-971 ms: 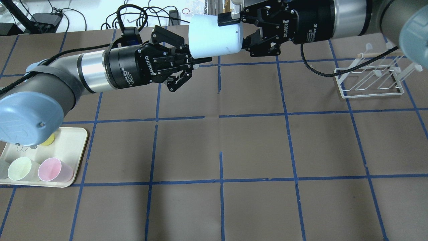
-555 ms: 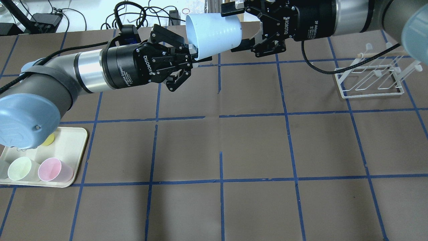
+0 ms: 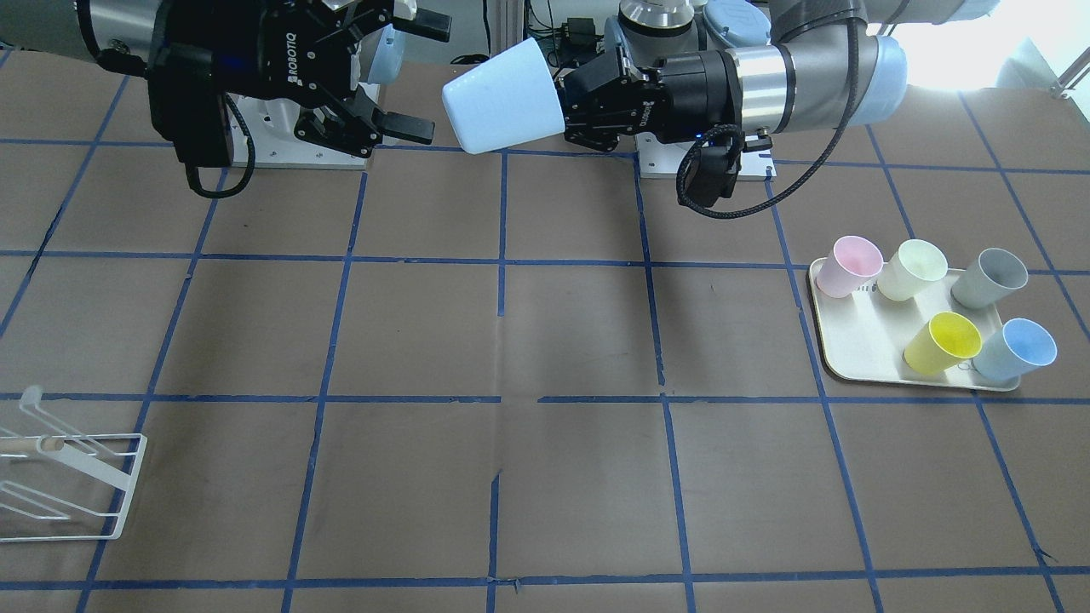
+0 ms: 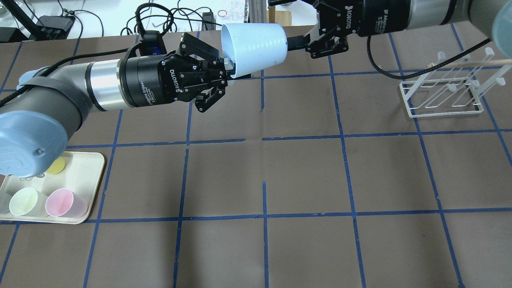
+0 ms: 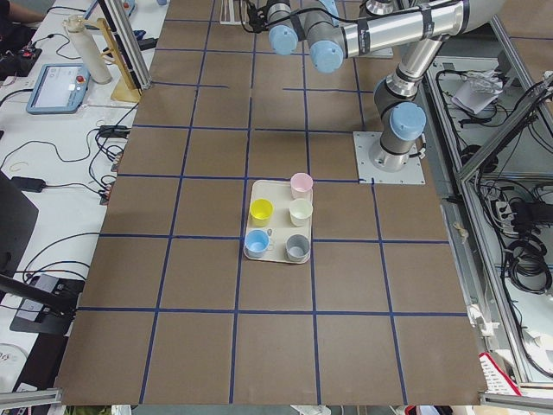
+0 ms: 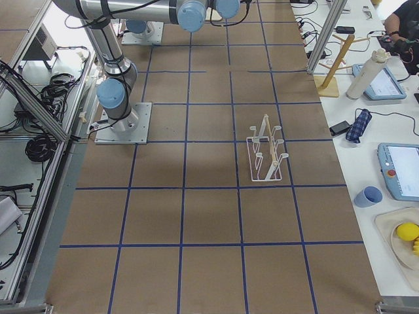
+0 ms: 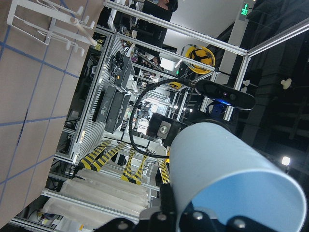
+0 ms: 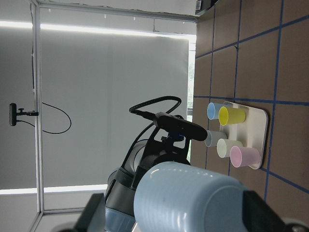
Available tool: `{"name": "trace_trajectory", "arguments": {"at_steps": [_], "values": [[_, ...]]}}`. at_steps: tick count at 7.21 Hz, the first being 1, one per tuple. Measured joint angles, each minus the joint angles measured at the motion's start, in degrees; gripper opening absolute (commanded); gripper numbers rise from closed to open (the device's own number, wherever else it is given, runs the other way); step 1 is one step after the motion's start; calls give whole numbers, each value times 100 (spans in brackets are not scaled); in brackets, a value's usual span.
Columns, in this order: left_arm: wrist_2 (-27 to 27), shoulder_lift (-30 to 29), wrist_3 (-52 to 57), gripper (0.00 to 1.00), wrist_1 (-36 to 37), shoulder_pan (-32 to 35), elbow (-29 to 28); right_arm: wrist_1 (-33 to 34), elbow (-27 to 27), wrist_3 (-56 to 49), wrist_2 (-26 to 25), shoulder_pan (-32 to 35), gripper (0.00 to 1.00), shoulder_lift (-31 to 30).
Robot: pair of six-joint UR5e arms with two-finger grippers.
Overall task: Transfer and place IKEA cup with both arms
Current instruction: 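Open the right gripper and pull the cup away with the left gripper, then lower the cup onto the tray with the left gripper while the right arm withdraws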
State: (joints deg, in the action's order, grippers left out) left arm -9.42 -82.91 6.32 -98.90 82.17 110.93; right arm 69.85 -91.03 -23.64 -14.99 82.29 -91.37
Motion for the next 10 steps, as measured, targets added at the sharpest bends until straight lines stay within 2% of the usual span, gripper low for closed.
{"name": "trace_trajectory", "arguments": {"at_steps": [1, 2, 4, 6, 8, 10], "values": [[-651, 79, 7, 0, 96, -246, -9, 4, 50, 63, -387, -115, 100, -2], [-1329, 162, 38, 0, 174, -576, -22, 75, 73, 209, -1014, -197, 100, -22], [-2832, 176, 285, 0, 545, -1237, -3, 540, 74, 860, -2715, -232, 100, -53], [-4629, 59, 417, 0, 1079, -1501, -45, 933, 49, 1503, -4283, -181, 100, -28], [-6309, -382, 562, 0, 1501, -1545, -275, 1264, 28, 2215, -5678, 190, 100, 71], [-7478, -1094, 1135, 0, 1575, -1589, -704, 1780, 19, 2501, -6763, 658, 100, 218]]}}
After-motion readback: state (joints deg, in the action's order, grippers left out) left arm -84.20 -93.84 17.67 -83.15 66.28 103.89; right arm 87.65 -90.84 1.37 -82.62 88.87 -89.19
